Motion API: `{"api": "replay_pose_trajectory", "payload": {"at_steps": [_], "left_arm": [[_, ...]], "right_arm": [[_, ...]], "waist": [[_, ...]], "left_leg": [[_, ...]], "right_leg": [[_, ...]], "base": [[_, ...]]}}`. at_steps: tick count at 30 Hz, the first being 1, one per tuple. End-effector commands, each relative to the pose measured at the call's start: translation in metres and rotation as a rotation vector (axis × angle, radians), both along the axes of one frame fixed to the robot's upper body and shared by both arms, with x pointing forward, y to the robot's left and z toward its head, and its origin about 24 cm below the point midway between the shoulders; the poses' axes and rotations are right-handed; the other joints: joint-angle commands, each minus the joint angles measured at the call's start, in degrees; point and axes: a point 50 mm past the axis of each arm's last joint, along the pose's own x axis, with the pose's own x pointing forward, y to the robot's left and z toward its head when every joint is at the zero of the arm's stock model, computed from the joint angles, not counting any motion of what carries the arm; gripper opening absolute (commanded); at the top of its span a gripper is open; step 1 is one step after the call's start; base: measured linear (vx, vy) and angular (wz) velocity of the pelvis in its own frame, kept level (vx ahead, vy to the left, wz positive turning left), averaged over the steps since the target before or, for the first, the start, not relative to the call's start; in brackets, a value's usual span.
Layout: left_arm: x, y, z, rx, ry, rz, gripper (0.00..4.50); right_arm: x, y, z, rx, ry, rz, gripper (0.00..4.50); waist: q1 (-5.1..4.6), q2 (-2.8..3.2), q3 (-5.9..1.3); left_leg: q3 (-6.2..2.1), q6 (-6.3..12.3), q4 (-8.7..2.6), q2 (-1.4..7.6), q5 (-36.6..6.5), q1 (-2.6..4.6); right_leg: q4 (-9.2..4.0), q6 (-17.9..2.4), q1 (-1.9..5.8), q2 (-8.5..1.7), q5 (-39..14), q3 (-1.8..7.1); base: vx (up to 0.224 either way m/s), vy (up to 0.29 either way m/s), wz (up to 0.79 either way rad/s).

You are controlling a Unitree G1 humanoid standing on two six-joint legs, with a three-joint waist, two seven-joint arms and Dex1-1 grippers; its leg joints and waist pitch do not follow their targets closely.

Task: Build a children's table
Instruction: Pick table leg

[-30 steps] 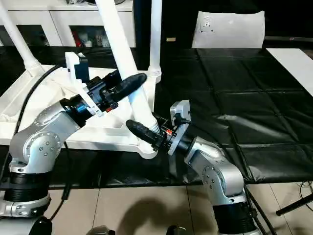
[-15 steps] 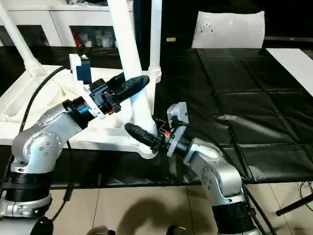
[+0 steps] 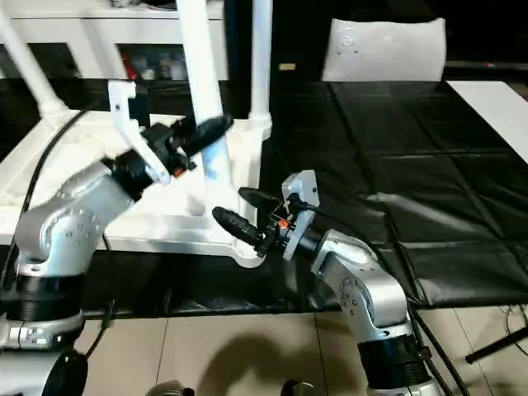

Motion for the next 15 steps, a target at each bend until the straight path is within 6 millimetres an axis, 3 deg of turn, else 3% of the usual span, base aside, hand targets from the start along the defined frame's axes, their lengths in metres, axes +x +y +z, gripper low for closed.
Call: {"api": "replay_pose_trajectory", "payload": {"at_steps": [1, 7, 15], "left_arm": [[0.003, 0.003, 0.006, 0.014, -0.022, 0.027, 1.87], [0.004, 0.005, 0.008, 0.017, -0.023, 0.025, 1.87], [0.003, 0.000, 0.009, 0.018, -0.027, -0.024, 1.87]], "right_arm": [[0.005, -0.008, 0.007, 0.041, -0.010, -0.046, 4.31], [0.026, -0.033, 0.023, 0.135, 0.060, -0.221, 4.50], [0.030, -0.036, 0.035, 0.047, 0.036, -0.125, 4.50]], "waist": [[-0.20, -0.06, -5.26], [-0.23, 0.05, -5.29], [-0.08, -0.08, -5.45]], "left_leg": [[0.89, 3.36, -3.91, -0.09, -6.0, -0.03], [0.86, 3.04, -3.93, -0.16, -5.5, 0.13], [1.04, 3.39, -3.71, -0.30, -4.5, -0.06]], "right_leg": [[-3.52, -3.1, 4.15, -2.51, -22.1, 2.56], [-3.38, -3.8, 4.15, -2.45, -21.7, 2.58], [-3.22, -4.0, 4.28, -2.40, -20.7, 2.53]], "base": [[0.000, 0.000, 0.00], [0.000, 0.000, 0.00], [0.000, 0.000, 0.00]]}}
